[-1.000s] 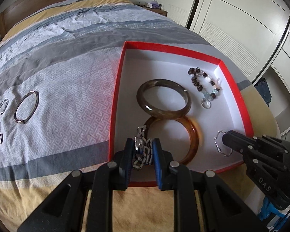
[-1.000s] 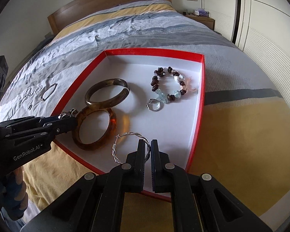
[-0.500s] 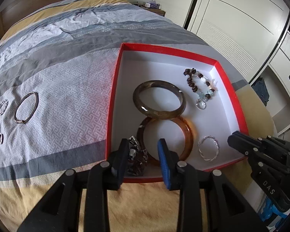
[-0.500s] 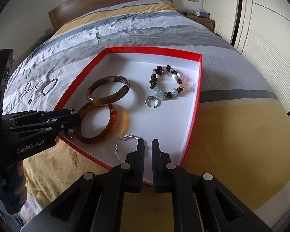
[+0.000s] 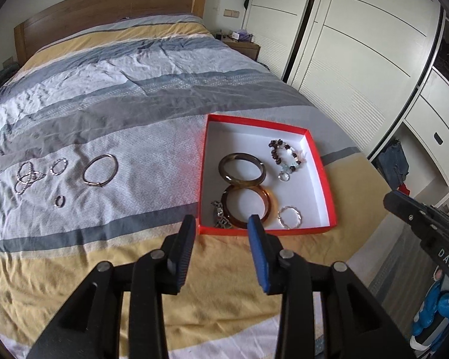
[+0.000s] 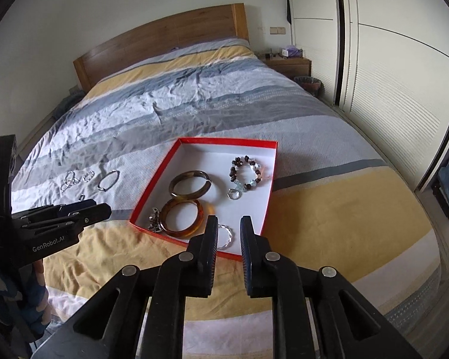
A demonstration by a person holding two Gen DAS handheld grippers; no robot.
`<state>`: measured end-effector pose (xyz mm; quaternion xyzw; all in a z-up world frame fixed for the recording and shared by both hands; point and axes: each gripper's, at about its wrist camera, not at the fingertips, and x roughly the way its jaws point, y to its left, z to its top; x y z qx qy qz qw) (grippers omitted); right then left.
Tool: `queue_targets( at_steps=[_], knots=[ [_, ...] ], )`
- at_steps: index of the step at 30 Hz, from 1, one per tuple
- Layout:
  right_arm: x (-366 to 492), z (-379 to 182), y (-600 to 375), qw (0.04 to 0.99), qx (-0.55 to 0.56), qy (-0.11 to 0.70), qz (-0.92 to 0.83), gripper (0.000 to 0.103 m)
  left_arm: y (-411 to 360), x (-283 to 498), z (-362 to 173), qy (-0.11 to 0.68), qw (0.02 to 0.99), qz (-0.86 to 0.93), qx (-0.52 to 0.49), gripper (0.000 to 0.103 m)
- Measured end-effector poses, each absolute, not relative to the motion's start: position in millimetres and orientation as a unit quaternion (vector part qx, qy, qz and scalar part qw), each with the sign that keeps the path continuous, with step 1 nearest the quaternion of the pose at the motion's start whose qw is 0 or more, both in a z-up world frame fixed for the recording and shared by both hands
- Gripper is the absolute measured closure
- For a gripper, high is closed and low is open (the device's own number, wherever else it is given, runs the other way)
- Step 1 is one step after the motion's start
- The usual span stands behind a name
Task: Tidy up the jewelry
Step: 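Withdraw both open tools from the box toward the remaining jewelry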
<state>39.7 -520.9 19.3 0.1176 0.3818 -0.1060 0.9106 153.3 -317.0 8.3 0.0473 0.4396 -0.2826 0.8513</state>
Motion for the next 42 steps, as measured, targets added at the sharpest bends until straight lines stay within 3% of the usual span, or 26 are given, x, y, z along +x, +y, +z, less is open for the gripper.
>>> queue_targets(
  at_steps=[5, 22, 31, 42],
  knots=[
    [10.1, 54.1, -495.8, 0.923, 0.127, 0.349, -0.101, 0.08, -259.2, 124.6, 40.3, 0.415, 0.873, -0.253, 0.038, 0.069],
    [-55.8, 135.1, -375.4, 0.956, 0.093, 0.277, -0.04, 0.073, -48.0, 50.2, 130.5, 0.327, 0.935, -0.134, -0.02, 0.069],
    [-68.9, 161.5, -328.2, 0.965, 0.057, 0.257, -0.01, 0.072, 27.8, 32.0, 140.4, 0.312, 0.944, -0.09, -0.06, 0.069],
    [-53.6, 160.0, -314.1, 0.964, 0.052, 0.262, -0.009, 0.071, 50.7, 55.0, 123.7, 0.327, 0.939, -0.079, -0.069, 0.069]
  ],
)
